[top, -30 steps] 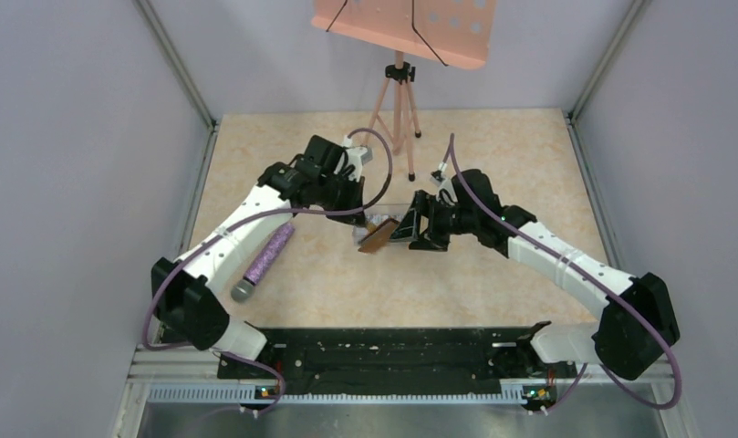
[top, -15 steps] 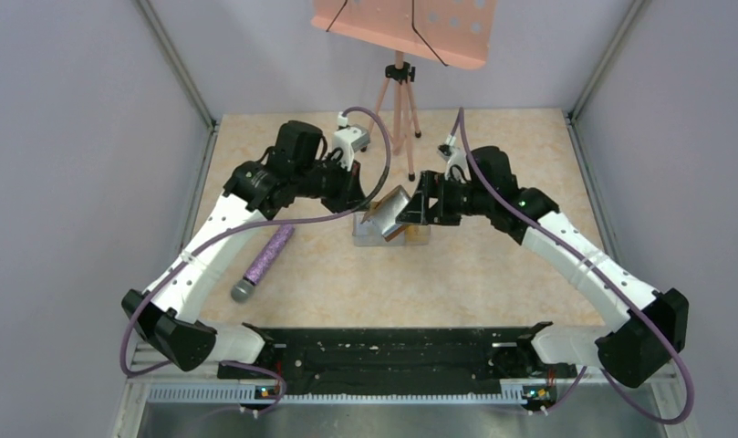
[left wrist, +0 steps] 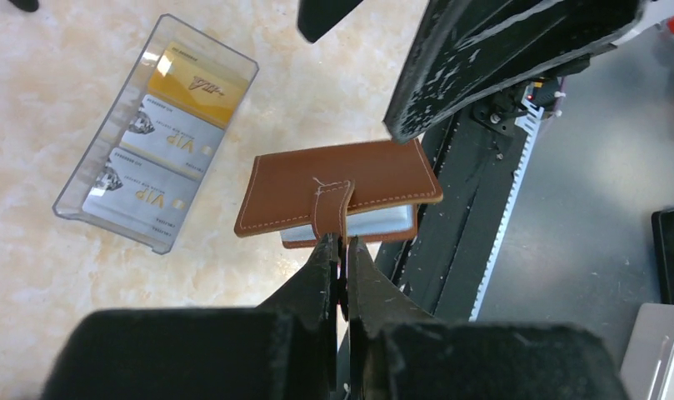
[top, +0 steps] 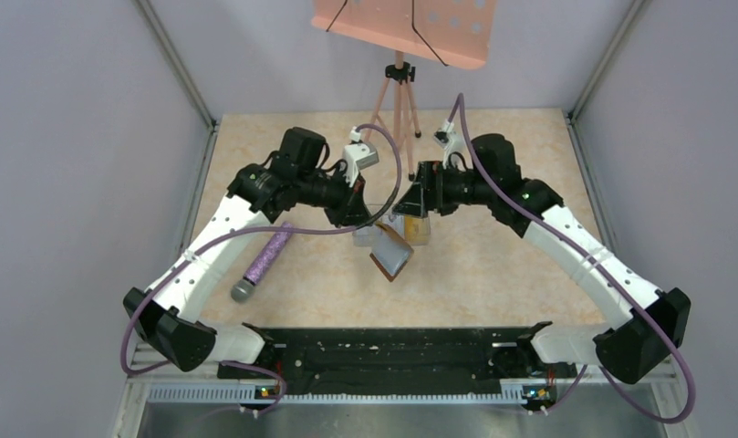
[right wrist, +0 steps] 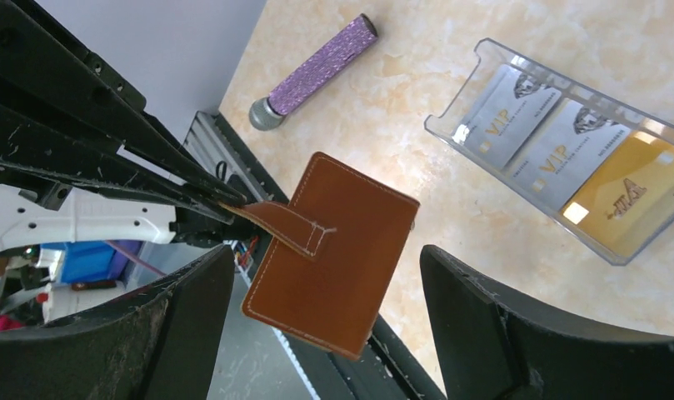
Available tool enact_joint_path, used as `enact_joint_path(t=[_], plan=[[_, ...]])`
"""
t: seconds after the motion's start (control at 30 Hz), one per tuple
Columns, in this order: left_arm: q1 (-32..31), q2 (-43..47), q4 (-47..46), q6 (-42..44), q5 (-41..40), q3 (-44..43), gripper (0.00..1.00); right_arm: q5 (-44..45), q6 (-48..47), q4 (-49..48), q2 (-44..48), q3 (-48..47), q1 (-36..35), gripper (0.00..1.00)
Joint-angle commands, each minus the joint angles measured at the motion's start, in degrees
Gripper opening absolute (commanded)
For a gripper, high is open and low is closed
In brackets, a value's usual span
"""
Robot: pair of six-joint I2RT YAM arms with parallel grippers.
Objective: Put the credit cards into the card holder
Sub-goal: Open the card holder.
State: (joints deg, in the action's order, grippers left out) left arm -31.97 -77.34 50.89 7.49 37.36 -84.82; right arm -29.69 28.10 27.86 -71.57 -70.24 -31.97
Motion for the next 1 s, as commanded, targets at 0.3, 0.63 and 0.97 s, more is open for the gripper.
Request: enact_joint_path(t=[0.3,0.63,0.97], plan=[[-0.18,-0.67,-1.27,-6.87,1.13,-4.52,0.0,-10.83,1.82,-9.92,0.57,5.92,-1.39,0.81],[-0.13,-7.15,4.61,-10.71,0.79,-11.75,0.0,3.06,0.6,-7.89,5.2,6.95,-5.12,0.81],[-0.19,-7.27,3.58,-13.57,0.59,-12.35,0.0,14.36,-4.4,-2.18,3.39,3.84,-10.56,0.81]])
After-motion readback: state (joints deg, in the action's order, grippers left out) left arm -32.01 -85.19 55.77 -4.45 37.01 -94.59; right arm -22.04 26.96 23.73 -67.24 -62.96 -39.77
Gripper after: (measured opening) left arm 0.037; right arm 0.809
